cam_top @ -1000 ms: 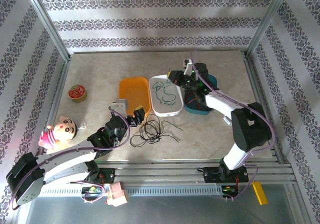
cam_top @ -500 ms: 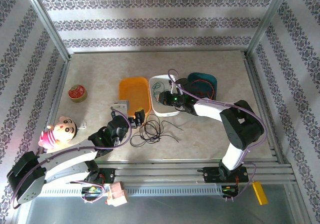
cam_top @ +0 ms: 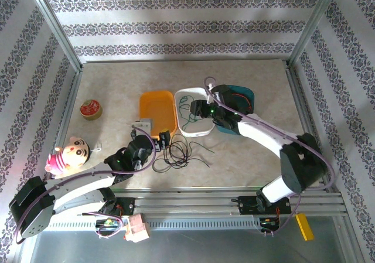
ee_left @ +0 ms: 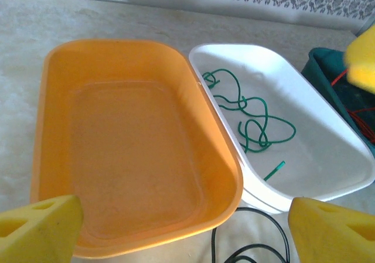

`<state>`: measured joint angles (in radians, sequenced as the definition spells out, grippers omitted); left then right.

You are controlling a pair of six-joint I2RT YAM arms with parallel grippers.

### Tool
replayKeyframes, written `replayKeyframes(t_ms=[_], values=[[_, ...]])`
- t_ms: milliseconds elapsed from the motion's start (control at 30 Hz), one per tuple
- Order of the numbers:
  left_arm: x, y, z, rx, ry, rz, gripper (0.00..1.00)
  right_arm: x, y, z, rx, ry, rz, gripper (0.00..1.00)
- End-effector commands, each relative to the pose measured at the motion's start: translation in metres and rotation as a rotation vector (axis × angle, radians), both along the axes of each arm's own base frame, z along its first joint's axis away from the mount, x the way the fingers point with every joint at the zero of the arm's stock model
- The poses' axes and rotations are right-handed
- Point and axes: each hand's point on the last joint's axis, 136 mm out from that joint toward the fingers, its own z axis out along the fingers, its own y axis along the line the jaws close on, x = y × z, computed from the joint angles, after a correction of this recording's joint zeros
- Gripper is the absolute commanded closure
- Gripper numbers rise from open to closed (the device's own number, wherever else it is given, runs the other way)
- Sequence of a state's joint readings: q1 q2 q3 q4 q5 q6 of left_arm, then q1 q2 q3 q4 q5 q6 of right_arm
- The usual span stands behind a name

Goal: Untangle the cables

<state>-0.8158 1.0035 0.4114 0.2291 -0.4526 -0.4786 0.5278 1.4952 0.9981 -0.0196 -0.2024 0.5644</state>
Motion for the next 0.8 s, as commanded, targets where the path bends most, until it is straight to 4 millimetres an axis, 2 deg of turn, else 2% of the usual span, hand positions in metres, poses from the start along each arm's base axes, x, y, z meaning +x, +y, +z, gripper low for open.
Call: replayKeyframes(t_ms=[0, 67, 133, 233, 333, 433, 567, 633, 733, 767], values=[[0.001, -0.011, -0.004, 0.022, 0.044, -0.058, 0.1, -0.028, -0.004, 0.002, -0.058, -0.008, 0.064, 0.51], [-0.001, -0.021, -0.01, 0.023, 0.074, -0.104, 0.11, -0.057, 0.002, -0.009, -0.103, 0.03, 0.161, 0.52], [-0.002, -0.03, -0.019, 0.024, 0.109, -0.143, 0.11, -0.094, 0.01, -0.03, -0.161, 0.096, 0.29, 0.54], [0.0, -0.035, -0.03, 0.027, 0.146, -0.142, 0.12, -0.142, 0.016, -0.064, -0.24, 0.213, 0.449, 0.56], [0.004, -0.032, -0.04, 0.042, 0.169, -0.109, 0.12, -0.163, 0.015, -0.093, -0.287, 0.308, 0.51, 0.56], [0.005, -0.028, -0.049, 0.078, 0.199, -0.083, 0.13, -0.168, 0.017, -0.11, -0.3, 0.367, 0.532, 0.57], [0.002, -0.024, -0.06, 0.104, 0.23, -0.072, 0.13, -0.161, 0.027, -0.118, -0.304, 0.378, 0.565, 0.59], [0.0, -0.022, -0.065, 0.105, 0.243, -0.066, 0.13, -0.157, 0.033, -0.121, -0.298, 0.386, 0.578, 0.69], [-0.004, -0.019, -0.071, 0.098, 0.261, -0.059, 0.14, -0.149, 0.031, -0.122, -0.311, 0.377, 0.555, 0.91], [-0.005, -0.019, -0.073, 0.096, 0.268, -0.058, 0.14, -0.148, 0.03, -0.119, -0.305, 0.367, 0.545, 0.94]])
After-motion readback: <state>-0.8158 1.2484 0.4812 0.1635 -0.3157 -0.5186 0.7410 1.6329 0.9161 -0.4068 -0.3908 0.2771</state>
